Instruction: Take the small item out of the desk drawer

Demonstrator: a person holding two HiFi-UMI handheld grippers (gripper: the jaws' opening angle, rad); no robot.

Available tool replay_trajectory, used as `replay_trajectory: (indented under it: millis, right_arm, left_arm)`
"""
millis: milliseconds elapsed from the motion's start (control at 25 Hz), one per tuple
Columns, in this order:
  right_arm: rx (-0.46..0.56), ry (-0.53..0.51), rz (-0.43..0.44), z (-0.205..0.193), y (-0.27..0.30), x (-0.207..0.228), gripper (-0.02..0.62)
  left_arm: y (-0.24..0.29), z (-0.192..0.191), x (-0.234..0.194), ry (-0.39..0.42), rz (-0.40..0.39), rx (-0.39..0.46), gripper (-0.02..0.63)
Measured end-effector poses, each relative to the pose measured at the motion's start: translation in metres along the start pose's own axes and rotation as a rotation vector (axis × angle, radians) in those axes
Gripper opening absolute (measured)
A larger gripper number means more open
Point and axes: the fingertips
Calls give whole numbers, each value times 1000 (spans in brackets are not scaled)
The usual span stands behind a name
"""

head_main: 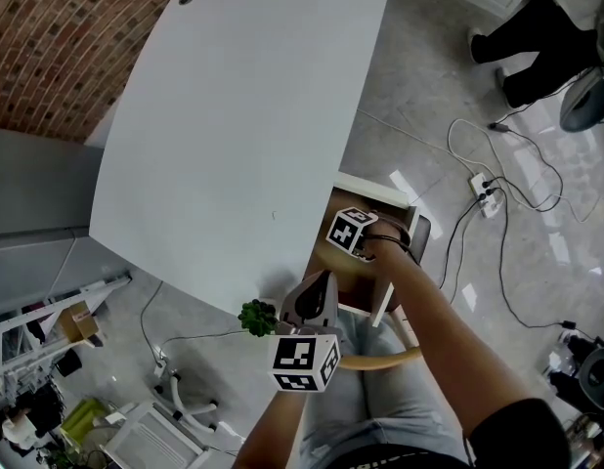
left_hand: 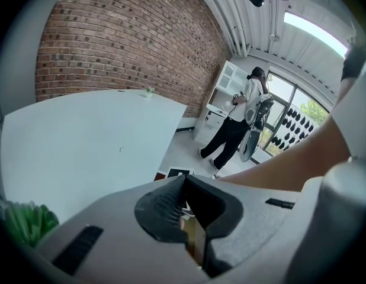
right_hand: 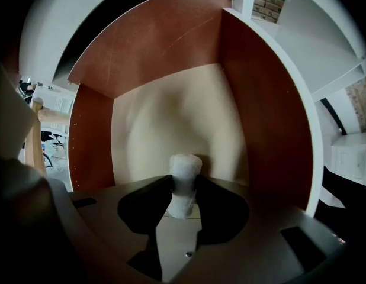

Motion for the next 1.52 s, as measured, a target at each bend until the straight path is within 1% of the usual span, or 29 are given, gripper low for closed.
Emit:
replay_trajectory:
  millis: [240, 440, 1160, 1520]
  right_arm:
    - [18, -8, 5, 1, -7, -7, 124]
    - [16, -31, 1, -5, -14, -12, 124]
    - [81, -123, 2, 1, -48, -26, 123]
    - [112, -151, 10, 5, -66, -36, 123]
  left_arm:
    - [-5, 4, -2, 9, 4, 10, 6]
    - [-9, 7, -1, 12, 3, 15, 6]
    - [-16, 19, 14, 39, -18, 15, 6]
    - [-19, 24, 8, 33, -3, 23, 6]
Point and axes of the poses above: the fingertips, and each gripper's own axes: y forward along the fingers, x to its right, z out of its top, and after that the axes turned 3 degrees about z, right-handed
